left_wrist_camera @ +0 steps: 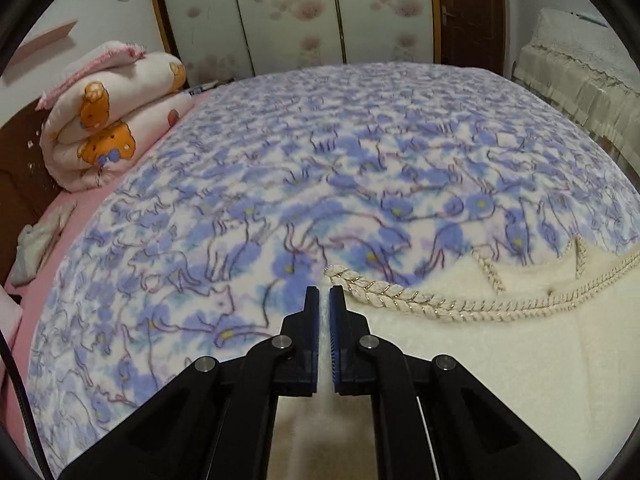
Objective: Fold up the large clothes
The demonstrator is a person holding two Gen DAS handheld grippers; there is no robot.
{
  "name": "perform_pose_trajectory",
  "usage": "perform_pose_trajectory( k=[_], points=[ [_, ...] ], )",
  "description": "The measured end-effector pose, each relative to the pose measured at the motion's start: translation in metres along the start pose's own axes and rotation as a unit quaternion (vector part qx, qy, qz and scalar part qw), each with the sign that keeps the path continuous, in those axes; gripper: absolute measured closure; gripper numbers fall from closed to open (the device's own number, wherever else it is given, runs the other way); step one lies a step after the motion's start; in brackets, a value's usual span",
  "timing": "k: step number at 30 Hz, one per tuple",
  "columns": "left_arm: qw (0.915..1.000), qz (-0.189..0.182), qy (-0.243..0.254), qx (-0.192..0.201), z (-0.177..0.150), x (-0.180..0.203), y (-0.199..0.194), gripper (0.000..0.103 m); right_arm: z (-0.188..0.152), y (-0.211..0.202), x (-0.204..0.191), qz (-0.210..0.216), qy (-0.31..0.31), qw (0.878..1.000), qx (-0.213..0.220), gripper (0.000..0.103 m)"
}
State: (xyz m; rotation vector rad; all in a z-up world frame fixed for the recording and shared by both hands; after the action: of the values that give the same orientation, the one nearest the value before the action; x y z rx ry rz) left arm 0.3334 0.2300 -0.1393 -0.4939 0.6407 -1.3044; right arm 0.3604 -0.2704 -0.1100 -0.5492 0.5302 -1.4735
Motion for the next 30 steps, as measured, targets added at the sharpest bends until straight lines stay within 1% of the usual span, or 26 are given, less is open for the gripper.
perform_pose_trajectory(
  k=[3,6,8,9,11,13,14,16,17,18,19,20,21,22,23,25,26,27,28,30],
  points=[
    [0.9998,0.010,0.005,0.016,0.008,0.001,-0.007,0.101,0.013,-0.010,0.002,0.002,0.017,1.000,0.021,0.099],
    [0.9994,0.026,-0.020,0.013,0.012,-0.004,0.006,0.101,0.014,0.005,0.006,-0.007,0.030,0.999,0.012,0.099],
    [0.9989,0.036,-0.030,-0.007,0.005,-0.002,0.026,0.101,0.006,0.029,0.010,-0.021,0.040,0.999,-0.015,0.099],
    [0.9984,0.043,-0.029,-0.021,-0.001,0.001,0.039,0.101,-0.004,0.041,0.011,-0.030,0.046,0.998,-0.033,0.099],
    [0.9966,0.058,-0.025,-0.052,-0.019,0.007,0.067,0.101,-0.023,0.069,0.015,-0.045,0.059,0.995,-0.069,0.099],
    [0.9940,0.071,-0.021,-0.080,-0.041,0.011,0.091,0.101,-0.043,0.091,0.016,-0.059,0.062,0.992,-0.093,0.099],
    [0.9934,0.072,-0.025,-0.086,-0.048,0.011,0.098,0.101,-0.049,0.096,0.015,-0.064,0.056,0.992,-0.092,0.098],
    [0.9934,0.072,-0.037,-0.082,-0.054,0.008,0.104,0.102,-0.051,0.100,0.013,-0.067,0.050,0.993,-0.089,0.098],
    [0.9925,0.078,-0.044,-0.084,-0.054,0.003,0.107,0.103,-0.050,0.101,0.012,-0.067,0.048,0.993,-0.090,0.098],
    [0.9893,0.098,-0.052,-0.094,-0.056,-0.006,0.111,0.103,-0.049,0.101,0.013,-0.066,0.047,0.993,-0.090,0.098],
    [0.9867,0.102,-0.073,-0.103,-0.060,-0.015,0.114,0.103,-0.048,0.102,0.014,-0.063,0.047,0.993,-0.091,0.097],
    [0.9821,0.100,-0.115,-0.110,-0.064,-0.031,0.115,0.103,-0.048,0.102,0.015,-0.060,0.049,0.993,-0.093,0.096],
    [0.9800,0.083,-0.144,-0.109,-0.066,-0.039,0.115,0.103,-0.048,0.101,0.015,-0.060,0.049,0.993,-0.094,0.096],
    [0.9798,0.065,-0.157,-0.106,-0.067,-0.042,0.112,0.103,-0.047,0.100,0.014,-0.061,0.044,0.993,-0.094,0.096],
    [0.9809,0.056,-0.154,-0.104,-0.066,-0.042,0.108,0.103,-0.045,0.095,0.011,-0.062,0.037,0.993,-0.091,0.096],
    [0.9855,0.035,-0.127,-0.107,-0.064,-0.033,0.098,0.100,-0.039,0.086,0.007,-0.061,0.035,0.994,-0.089,0.093],
    [0.9872,0.036,-0.114,-0.106,-0.063,-0.029,0.093,0.098,-0.035,0.077,0.006,-0.060,0.043,0.994,-0.085,0.093],
    [0.9894,0.044,-0.093,-0.103,-0.061,-0.023,0.085,0.097,-0.029,0.068,0.006,-0.059,0.051,0.994,-0.075,0.093],
    [0.9917,0.045,-0.076,-0.093,-0.058,-0.016,0.075,0.095,-0.024,0.059,0.004,-0.058,0.055,0.995,-0.062,0.093],
    [0.9954,0.028,-0.061,-0.069,-0.050,-0.003,0.052,0.091,-0.014,0.036,-0.007,-0.052,0.054,0.996,-0.037,0.092]
  ],
)
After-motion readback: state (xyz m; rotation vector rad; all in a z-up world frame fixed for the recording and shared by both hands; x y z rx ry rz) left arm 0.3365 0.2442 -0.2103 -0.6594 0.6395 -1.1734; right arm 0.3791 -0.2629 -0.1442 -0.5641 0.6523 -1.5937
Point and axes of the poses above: each gripper's, at about its wrist camera, not at the fingertips, and y roughly the way its jaws point, x to its right, z to its top, the point moved 3 cm from there along y, roughly the way its jaws point, and after that the axes turned 6 degrees about x, right-handed, at the moved point
